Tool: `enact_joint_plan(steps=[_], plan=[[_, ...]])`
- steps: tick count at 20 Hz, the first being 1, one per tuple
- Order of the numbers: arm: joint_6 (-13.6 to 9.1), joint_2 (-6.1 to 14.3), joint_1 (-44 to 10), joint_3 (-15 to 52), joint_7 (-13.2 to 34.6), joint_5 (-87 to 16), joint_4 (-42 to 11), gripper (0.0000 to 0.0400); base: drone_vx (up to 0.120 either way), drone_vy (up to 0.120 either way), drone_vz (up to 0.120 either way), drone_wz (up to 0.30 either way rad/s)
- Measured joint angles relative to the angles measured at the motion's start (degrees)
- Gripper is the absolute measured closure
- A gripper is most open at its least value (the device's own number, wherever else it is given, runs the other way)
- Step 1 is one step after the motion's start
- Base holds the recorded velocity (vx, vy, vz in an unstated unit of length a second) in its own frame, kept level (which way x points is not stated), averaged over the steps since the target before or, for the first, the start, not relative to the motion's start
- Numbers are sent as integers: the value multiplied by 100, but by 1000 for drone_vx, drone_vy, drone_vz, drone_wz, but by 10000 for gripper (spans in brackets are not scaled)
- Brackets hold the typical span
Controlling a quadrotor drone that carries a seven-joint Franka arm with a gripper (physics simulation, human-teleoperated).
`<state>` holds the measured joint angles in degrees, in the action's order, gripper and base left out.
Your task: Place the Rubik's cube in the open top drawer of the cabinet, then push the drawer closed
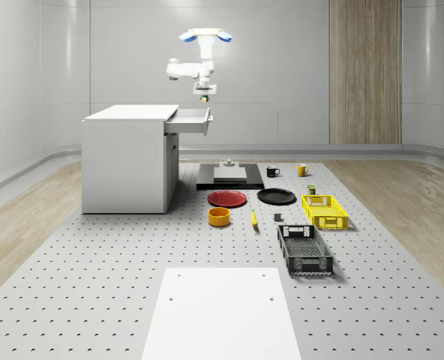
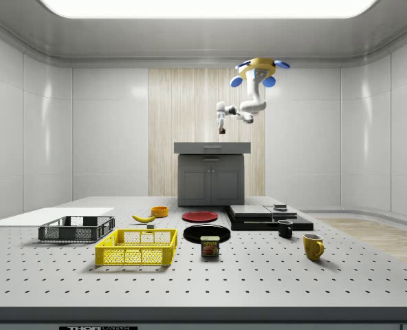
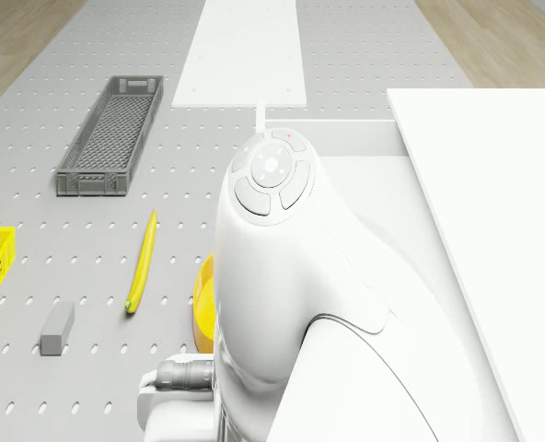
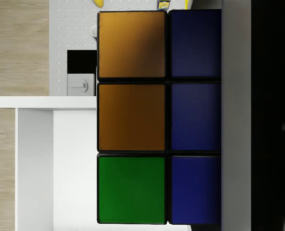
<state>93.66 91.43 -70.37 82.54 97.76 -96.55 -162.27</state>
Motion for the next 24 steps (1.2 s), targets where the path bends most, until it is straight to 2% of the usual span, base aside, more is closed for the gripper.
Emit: enact_joint_plan(steps=[6, 10, 16, 18, 24], plan=[[5, 6, -1, 0, 0, 2, 0, 75, 0, -120, 0, 0], [8, 9, -1, 1, 1, 3, 0, 75, 0, -120, -60, 0], [12, 13, -2, 1, 1, 5, 0, 75, 0, -120, -120, 0], [14, 14, -2, -1, 1, 3, 1, 75, 0, -120, -20, 0], [128, 21, -46, -331, 11, -306, 49, 75, 0, 0, 0, 0]])
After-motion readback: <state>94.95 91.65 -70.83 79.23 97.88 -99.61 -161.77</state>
